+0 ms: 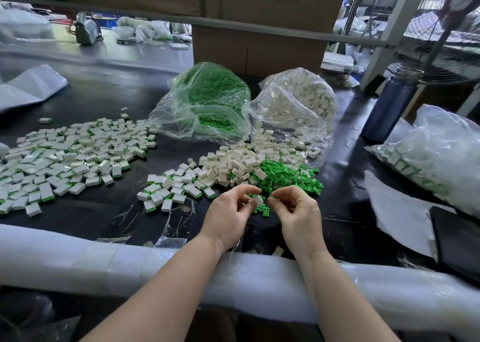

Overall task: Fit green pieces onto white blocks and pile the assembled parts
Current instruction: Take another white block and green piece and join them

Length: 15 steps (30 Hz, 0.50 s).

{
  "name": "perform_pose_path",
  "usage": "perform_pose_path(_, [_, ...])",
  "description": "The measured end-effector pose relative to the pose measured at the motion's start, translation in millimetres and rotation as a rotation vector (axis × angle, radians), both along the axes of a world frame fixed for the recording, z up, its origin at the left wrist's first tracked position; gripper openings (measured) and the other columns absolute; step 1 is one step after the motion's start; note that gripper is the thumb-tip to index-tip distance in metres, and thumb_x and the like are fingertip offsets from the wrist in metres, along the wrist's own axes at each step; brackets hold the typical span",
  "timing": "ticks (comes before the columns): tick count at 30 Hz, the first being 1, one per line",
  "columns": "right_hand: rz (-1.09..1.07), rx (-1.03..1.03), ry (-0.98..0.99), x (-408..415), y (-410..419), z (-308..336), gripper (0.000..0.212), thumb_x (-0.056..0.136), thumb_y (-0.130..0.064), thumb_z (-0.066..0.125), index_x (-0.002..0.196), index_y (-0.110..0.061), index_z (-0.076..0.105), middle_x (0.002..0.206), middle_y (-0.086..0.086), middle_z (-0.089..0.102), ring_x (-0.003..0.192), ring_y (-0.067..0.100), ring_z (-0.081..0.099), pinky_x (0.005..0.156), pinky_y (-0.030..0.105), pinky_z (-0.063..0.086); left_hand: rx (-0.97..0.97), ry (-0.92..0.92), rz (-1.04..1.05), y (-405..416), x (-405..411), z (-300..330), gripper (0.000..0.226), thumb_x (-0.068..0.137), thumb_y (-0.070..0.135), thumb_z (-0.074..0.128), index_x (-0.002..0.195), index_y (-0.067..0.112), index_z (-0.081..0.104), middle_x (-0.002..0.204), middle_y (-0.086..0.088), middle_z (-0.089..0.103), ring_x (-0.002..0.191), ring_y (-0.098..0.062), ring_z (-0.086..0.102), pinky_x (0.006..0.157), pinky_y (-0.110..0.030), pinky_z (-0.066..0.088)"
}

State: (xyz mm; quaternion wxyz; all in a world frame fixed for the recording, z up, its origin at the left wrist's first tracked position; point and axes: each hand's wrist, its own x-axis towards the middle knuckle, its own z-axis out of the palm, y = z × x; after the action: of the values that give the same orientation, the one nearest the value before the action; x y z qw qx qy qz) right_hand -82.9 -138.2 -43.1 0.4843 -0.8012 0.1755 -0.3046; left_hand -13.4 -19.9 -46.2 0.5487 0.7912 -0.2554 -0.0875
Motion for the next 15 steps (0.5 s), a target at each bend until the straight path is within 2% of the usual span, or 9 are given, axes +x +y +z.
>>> perform_pose_path(3, [-0.003,-0.013,-0.008,-1.0,0.1,1.2,0.028,0.08,-0.005,0.07,0.073,-0.03,0.059,0.071,-0.013,0.063,0.07,-0.004,0.058,0.064,0.006,0.043,-0.031,0.019,-0.026,0.1,-1.3,1.7,0.013,0.087,0.024,0.064,0.089,0.036,0.064,0.084,0.002,0.066,0.076,-0.016,0.061,0.075,-0.027,0.051])
perform_pose_path(6, [0.013,0.047,-0.018,-1.9,-0.2,1.8,0.025,0.082,-0.003,0.068,0.079,-0.028,0.063,0.075,-0.01,0.066,0.071,0.001,0.06,0.066,0.011,0.047,-0.027,-0.017,-0.014,0.2,-1.1,1.6,0.011,0.085,0.019,0.066,0.084,0.03,0.063,0.084,0.005,0.066,0.08,-0.012,0.061,0.079,-0.023,0.05])
perform_pose_path(10, [0.078,0.109,-0.03,-2.1,1.1,3.3,0.025,0.081,0.0,0.067,0.077,-0.024,0.067,0.073,-0.008,0.068,0.07,0.002,0.062,0.067,0.012,0.049,-0.078,0.024,-0.016,1.8,0.4,2.6,0.008,0.087,0.017,0.064,0.091,0.024,0.065,0.083,0.007,0.061,0.07,-0.004,0.052,0.069,-0.012,0.043])
perform_pose_path(13, [0.11,0.154,-0.025,-2.2,1.9,3.4,0.023,0.08,0.001,0.069,0.075,-0.022,0.067,0.07,-0.005,0.068,0.066,0.004,0.063,0.065,0.016,0.052,-0.15,0.09,-0.03,2.7,-0.5,4.1,0.018,0.09,0.012,0.059,0.094,0.028,0.066,0.084,0.002,0.06,0.071,-0.006,0.053,0.069,-0.014,0.046])
perform_pose_path(15, [0.115,0.187,-0.029,-2.2,1.5,3.0,0.022,0.079,0.002,0.069,0.074,-0.02,0.066,0.068,-0.003,0.068,0.064,0.008,0.064,0.064,0.019,0.054,-0.196,0.145,-0.028,3.4,-0.8,5.8,0.016,0.089,0.01,0.059,0.092,0.024,0.066,0.082,-0.001,0.063,0.073,-0.009,0.056,0.073,-0.018,0.049])
